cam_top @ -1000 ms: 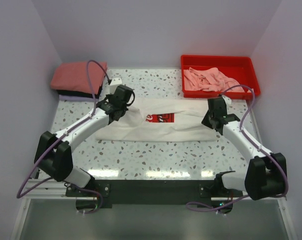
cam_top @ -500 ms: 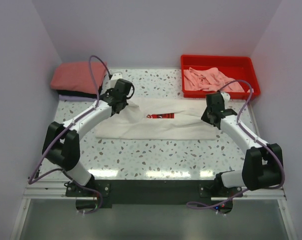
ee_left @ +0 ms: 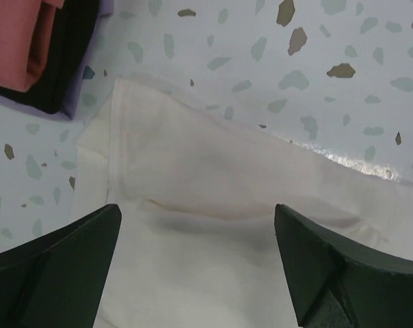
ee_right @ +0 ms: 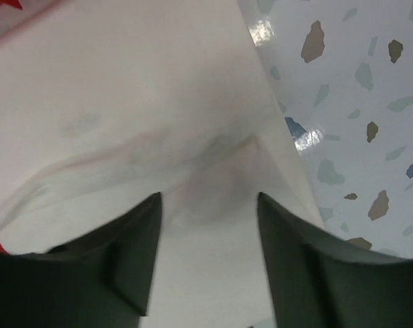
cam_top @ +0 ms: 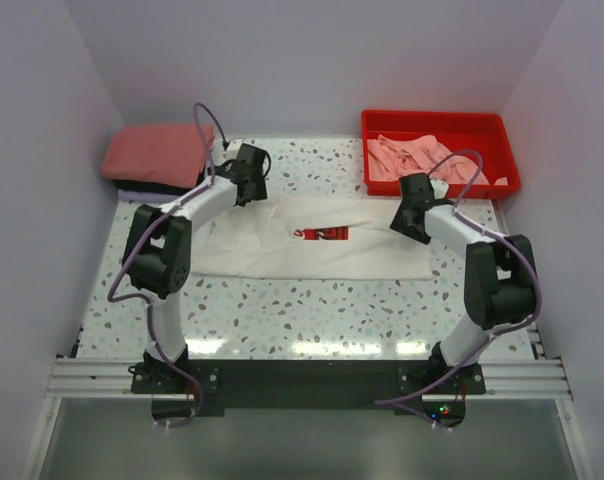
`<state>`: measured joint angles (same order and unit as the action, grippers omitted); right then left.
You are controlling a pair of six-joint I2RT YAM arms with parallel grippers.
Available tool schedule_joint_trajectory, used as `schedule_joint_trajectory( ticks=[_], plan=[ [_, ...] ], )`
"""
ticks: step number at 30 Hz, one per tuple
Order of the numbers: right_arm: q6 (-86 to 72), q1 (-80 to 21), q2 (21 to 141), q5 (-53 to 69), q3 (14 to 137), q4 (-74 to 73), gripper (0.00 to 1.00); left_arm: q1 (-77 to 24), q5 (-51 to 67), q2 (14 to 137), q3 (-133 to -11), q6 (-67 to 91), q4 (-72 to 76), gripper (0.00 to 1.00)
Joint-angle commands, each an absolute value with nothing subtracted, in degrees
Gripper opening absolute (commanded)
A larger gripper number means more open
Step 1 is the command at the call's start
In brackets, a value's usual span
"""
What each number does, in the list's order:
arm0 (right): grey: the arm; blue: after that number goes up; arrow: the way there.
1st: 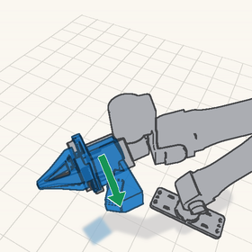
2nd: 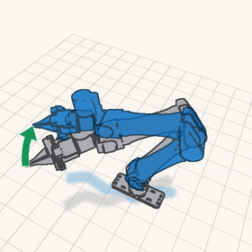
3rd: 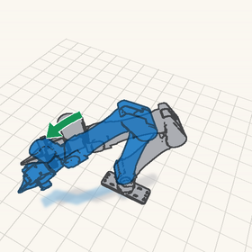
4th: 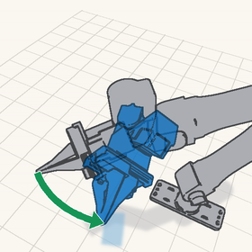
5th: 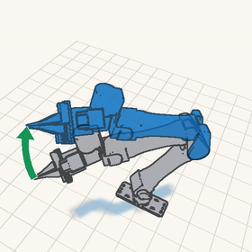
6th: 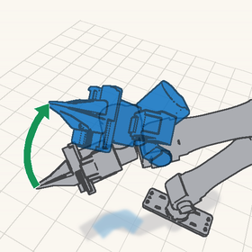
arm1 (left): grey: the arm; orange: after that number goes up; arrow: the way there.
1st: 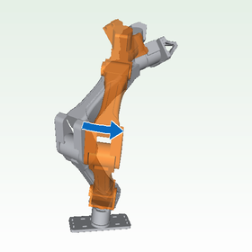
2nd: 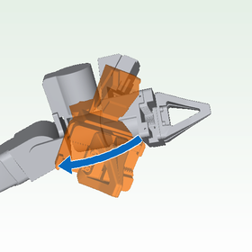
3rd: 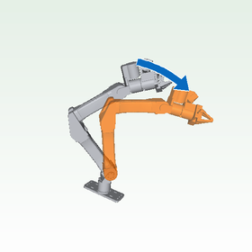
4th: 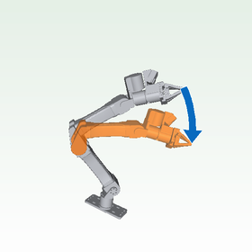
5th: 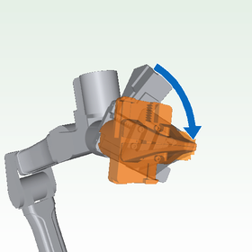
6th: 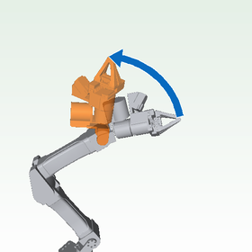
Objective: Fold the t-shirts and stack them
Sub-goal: Fold the tshirt
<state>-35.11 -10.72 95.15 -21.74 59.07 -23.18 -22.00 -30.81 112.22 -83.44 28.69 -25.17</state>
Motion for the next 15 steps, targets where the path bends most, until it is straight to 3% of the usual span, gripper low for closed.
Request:
schedule_joint_trajectory(
  ticks=[1, 2, 3, 15],
  plan=[
    [-34.9, -10.37, 96.59, -24.97, 66.34, -25.38, 0.71, -20.83, -31.11, 112.32, -90.96, 28.82, -27.15, 1.0],
    [-34.54, -10.28, 96.68, -24.7, 66.62, -26.01, 0.95, -20.83, -30.5, 111.63, -91.14, 29.52, -28.46, 1.0],
    [-34.37, -10.28, 95.9, -23.57, 66.45, -26.1, 0.99, -20.83, -29.98, 110.66, -89.58, 29.97, -28.48, 1.0],
    [-28.57, -10.37, 83.23, -3.44, 54.15, -18.54, 0.99, -20.66, -19.07, 91.32, -60.83, 34.37, -16.53, 1.0]
  ],
)
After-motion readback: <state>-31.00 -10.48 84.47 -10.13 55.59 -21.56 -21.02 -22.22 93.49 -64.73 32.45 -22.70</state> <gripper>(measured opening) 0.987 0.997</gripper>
